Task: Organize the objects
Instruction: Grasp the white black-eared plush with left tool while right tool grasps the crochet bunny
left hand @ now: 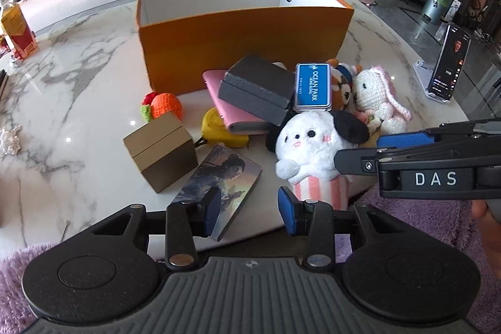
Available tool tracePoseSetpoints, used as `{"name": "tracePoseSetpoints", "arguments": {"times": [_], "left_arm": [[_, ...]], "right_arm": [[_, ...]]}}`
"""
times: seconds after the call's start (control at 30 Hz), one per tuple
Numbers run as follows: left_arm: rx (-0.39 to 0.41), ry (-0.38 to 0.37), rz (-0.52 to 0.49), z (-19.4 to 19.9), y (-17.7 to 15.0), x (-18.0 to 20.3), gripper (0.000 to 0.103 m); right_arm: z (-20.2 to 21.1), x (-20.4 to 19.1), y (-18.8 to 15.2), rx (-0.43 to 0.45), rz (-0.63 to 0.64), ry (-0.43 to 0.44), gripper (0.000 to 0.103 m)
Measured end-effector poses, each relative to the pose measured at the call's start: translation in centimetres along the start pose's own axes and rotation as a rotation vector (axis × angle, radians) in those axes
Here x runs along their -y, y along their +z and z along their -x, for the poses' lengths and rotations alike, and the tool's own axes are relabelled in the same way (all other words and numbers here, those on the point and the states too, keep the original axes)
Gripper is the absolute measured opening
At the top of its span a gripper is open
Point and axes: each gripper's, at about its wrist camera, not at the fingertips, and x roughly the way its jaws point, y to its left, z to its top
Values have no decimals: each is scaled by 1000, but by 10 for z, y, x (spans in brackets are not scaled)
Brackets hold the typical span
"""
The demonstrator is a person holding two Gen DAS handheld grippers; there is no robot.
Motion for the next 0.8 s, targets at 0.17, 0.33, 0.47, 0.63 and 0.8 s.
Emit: {"name": "tracePoseSetpoints", "arguments": {"times": [0.17, 0.33, 0.47, 0.63, 0.8], "left_arm": [[0, -98, 24, -14, 14, 17, 59], [-40, -78, -18, -44, 24, 41, 68], [-71, -47, -17, -59, 27, 50, 80], [-96, 11, -32, -71, 31, 59, 88], [-117, 47, -16, -88, 32, 59, 89]], "right_arm": [[16, 16, 10, 61, 63, -162, 61], [-5, 59, 20, 7, -39, -220, 61], [-24, 74, 21, -32, -72, -190, 69], [-43, 80, 24, -60, -73, -162, 76], [-54, 84, 27, -63, -67, -146, 79]]}}
